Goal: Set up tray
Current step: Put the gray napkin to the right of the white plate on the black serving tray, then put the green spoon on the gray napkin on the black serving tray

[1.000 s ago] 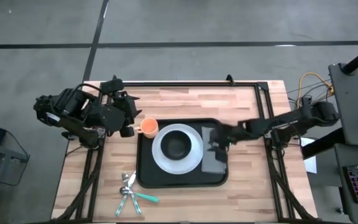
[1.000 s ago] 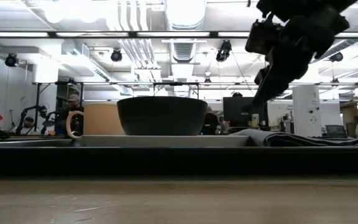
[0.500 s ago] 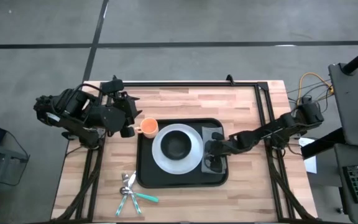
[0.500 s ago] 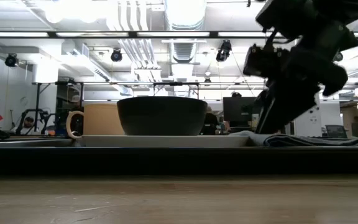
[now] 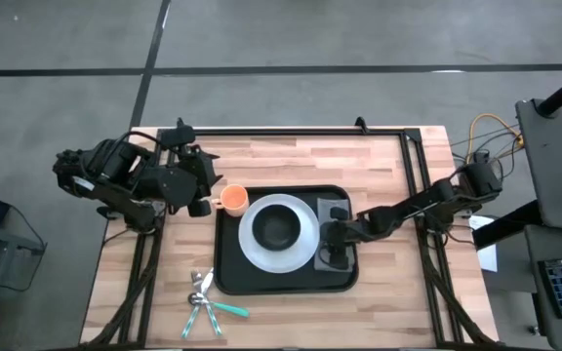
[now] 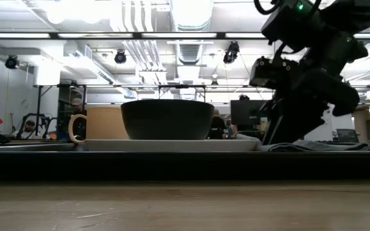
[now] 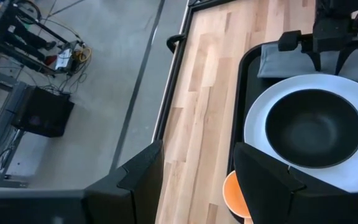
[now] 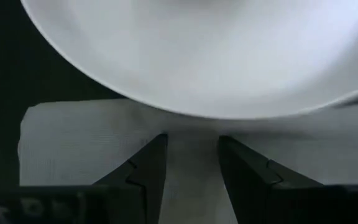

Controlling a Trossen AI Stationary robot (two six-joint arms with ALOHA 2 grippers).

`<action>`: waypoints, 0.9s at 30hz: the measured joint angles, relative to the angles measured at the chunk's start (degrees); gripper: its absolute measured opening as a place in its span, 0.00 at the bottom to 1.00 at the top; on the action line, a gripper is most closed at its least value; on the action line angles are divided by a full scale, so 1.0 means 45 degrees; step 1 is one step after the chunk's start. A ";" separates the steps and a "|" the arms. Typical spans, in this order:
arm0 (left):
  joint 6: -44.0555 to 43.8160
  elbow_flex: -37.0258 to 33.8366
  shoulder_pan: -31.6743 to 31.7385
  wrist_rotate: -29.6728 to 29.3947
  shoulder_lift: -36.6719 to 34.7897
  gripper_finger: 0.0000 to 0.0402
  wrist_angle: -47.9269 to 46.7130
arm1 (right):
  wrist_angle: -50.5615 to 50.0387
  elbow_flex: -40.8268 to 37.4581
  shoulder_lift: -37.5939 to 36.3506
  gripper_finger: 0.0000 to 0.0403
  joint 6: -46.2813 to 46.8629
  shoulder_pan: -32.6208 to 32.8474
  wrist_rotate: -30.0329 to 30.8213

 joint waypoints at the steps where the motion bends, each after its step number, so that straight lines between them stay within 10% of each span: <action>1: -0.0002 -0.0004 0.0000 0.0054 0.0000 0.44 0.0005 | 0.0408 -0.0024 0.0218 0.33 0.0005 0.0005 -0.0123; 8: -0.0005 -0.0030 0.0000 0.0203 0.0000 0.44 0.0000 | 0.1129 0.0236 0.0881 0.33 -0.0016 -0.0034 -0.0468; 23: -0.0567 -0.0154 0.0000 0.0311 0.0000 0.44 -0.0025 | -0.1193 0.0397 -0.2970 0.33 -0.0025 -0.0034 -0.0430; 27: -0.3091 -0.0432 0.0000 0.2475 0.0000 0.44 -0.0365 | -0.1413 0.0530 -0.3984 0.34 -0.0027 0.0019 -0.0427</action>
